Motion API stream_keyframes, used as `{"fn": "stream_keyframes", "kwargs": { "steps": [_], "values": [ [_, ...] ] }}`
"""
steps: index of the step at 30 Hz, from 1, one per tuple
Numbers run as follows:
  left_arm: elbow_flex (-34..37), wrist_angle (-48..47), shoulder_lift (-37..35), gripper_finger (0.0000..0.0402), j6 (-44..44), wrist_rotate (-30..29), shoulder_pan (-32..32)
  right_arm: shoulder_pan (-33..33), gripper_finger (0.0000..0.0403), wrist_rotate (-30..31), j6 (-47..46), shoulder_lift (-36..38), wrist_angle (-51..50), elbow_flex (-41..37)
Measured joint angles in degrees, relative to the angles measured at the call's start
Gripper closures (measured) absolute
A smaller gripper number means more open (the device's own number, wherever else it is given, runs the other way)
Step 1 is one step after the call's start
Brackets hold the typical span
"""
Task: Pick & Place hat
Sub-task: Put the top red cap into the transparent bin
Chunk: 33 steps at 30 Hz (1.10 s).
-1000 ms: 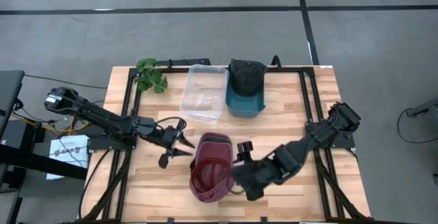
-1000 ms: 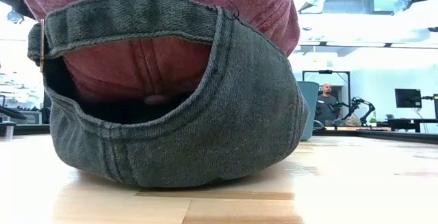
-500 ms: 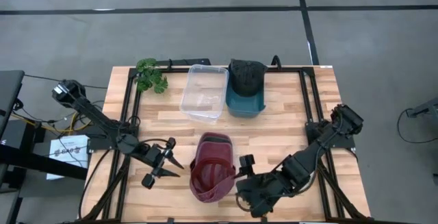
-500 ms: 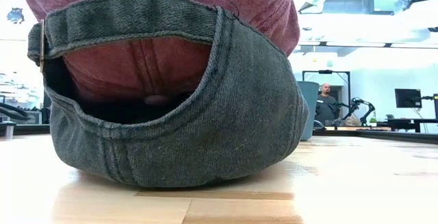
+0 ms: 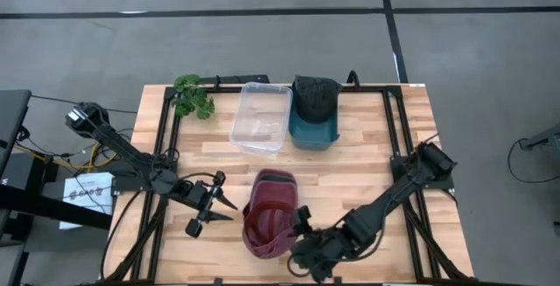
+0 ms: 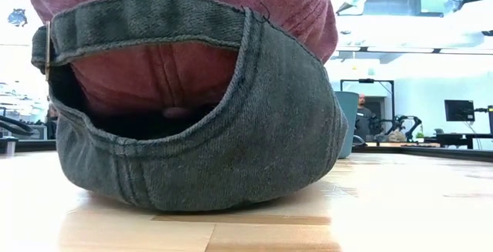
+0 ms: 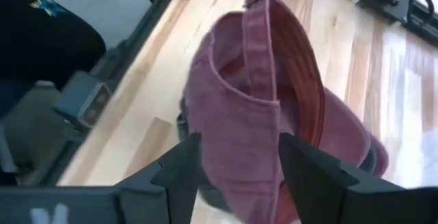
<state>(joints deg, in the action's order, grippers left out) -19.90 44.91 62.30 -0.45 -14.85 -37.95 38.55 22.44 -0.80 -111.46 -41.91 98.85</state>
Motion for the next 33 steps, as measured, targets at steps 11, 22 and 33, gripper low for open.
{"fn": "stream_keyframes", "kwargs": {
  "steps": [11, 22, 33],
  "values": [
    [0.0, 0.09, 0.0, 0.0271, -1.03, 0.04, 0.39, -5.61, 0.0232, -12.3, 5.58, -0.37, 8.92, 0.0],
    [0.0, 0.13, 0.0, 0.0271, -0.9, 0.04, 0.42, -9.9, 0.0232, -15.72, 6.86, -0.4, 9.42, 0.0],
    [0.0, 0.13, 0.0, 0.0271, -0.9, 0.07, 0.41, -11.17, 0.0234, -23.69, 6.85, -0.4, 11.04, 0.0]
  ]
}}
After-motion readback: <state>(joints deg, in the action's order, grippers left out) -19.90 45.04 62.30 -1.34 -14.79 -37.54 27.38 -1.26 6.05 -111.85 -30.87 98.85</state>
